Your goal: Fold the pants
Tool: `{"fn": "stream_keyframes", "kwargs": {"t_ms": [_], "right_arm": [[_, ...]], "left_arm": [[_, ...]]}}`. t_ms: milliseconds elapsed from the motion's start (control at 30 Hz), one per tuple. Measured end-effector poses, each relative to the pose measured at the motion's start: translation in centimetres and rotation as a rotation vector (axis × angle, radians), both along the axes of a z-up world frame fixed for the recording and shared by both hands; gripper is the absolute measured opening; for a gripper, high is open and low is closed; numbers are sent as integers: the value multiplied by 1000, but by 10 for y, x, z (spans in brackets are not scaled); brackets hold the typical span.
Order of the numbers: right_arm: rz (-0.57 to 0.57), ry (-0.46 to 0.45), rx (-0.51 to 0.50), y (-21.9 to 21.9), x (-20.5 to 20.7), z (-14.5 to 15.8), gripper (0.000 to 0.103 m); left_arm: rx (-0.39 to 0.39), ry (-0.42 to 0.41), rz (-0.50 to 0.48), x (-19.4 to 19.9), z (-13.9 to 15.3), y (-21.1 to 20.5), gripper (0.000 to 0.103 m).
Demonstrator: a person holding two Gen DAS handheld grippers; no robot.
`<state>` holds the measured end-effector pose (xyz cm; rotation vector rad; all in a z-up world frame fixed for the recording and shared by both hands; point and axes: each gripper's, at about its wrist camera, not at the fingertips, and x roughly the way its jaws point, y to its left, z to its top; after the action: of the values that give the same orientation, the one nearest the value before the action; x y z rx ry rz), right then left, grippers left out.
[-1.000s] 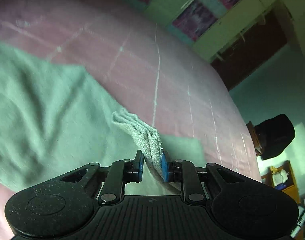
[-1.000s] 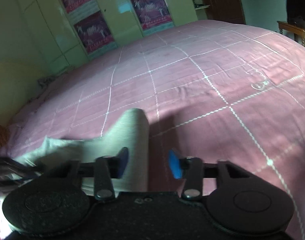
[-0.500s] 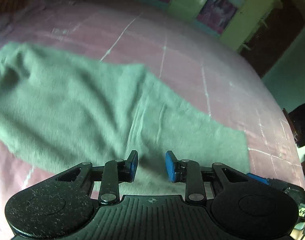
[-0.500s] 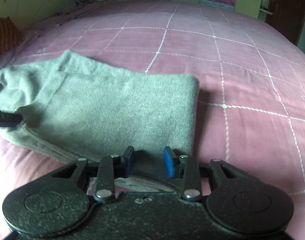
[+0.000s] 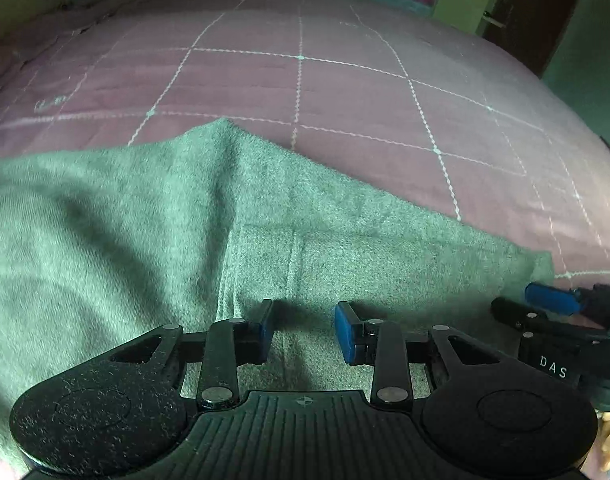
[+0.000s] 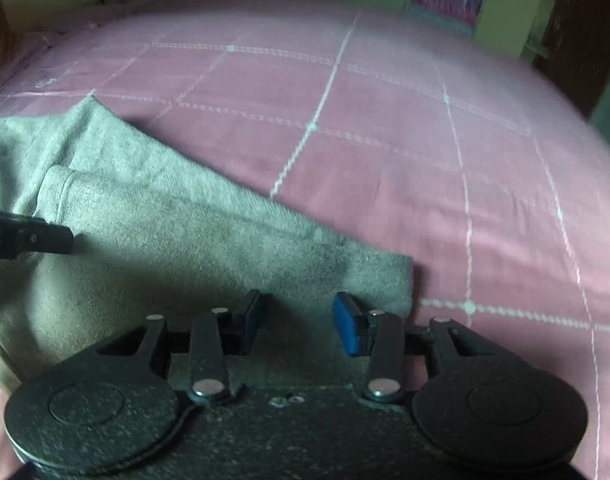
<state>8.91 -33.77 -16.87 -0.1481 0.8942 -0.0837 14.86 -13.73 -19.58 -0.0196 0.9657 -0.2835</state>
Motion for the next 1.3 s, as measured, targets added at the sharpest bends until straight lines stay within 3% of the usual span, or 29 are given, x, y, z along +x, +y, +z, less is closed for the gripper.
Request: {"fn": "stream_keyframes", "kwargs": {"t_ms": [100, 200, 300, 433, 733, 1067, 1300], "right_arm": [[5, 36, 14, -2, 7, 9, 41], [-36, -49, 35, -5, 11, 21, 42], [-21, -2, -5, 4, 21, 0, 45], [-27, 10, -37, 10, 25, 0, 45], [-39, 31, -39, 15, 10, 4, 45], [-3, 29, -61, 34, -29, 4, 45], [1, 25, -63, 44, -48, 7, 45]], "left_arm": [[20, -27, -22, 8, 4, -6, 34], [31, -11, -15, 21, -2, -9, 34], [62, -29, -34, 22, -3, -14, 34], [84, -64, -50, 12, -5, -16, 34], [99, -58, -78, -31, 0, -5, 35], [56, -48, -77, -76, 3, 18, 35], [18, -36, -62, -82, 7, 26, 35]]}}
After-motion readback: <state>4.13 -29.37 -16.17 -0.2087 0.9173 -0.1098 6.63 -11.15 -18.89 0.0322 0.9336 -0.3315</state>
